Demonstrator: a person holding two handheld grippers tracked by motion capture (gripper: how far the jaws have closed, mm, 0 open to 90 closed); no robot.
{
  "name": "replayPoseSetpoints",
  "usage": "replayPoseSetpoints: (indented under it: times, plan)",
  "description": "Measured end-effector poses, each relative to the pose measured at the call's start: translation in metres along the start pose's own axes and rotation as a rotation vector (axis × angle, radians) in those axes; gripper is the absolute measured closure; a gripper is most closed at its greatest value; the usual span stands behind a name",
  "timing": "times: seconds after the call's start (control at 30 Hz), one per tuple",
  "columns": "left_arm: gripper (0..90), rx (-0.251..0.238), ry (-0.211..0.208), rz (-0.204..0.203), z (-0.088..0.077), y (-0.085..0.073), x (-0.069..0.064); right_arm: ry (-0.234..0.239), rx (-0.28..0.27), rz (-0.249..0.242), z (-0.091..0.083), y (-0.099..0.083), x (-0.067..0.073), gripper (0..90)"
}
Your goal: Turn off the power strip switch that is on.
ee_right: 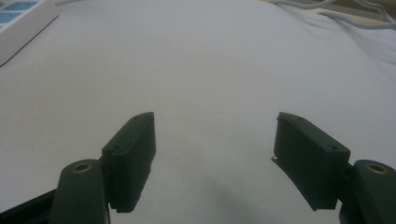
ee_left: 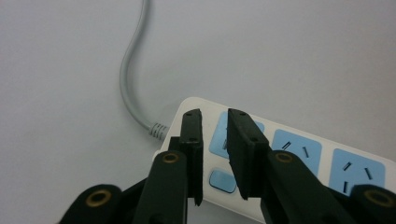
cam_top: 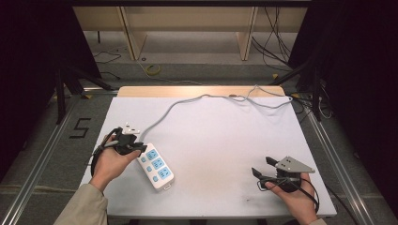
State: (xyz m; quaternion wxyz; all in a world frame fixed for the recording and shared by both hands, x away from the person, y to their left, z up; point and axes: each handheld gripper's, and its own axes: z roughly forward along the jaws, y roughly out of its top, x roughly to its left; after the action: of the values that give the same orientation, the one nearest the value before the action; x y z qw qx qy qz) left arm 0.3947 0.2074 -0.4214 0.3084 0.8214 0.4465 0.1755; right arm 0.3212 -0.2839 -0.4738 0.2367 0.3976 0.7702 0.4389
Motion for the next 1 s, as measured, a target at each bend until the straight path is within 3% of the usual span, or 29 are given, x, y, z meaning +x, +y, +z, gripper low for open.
replayPoseSetpoints:
  times: [0.23,0.77,1.0]
  plan:
    - [64.7,-0.086,-0.013,-0.005,-0.003,-0.002,0.001,0.002,-0.002,-0.001,0.0,0.0,0.0,30.4]
    - [44.8,-0.177,0.009,-0.026,-0.011,-0.008,0.002,0.003,-0.002,0.001,0.0,0.0,0.0,30.5]
    - [36.1,-0.248,-0.015,-0.038,-0.012,-0.014,0.002,0.006,-0.01,0.001,0.0,0.0,0.0,30.3]
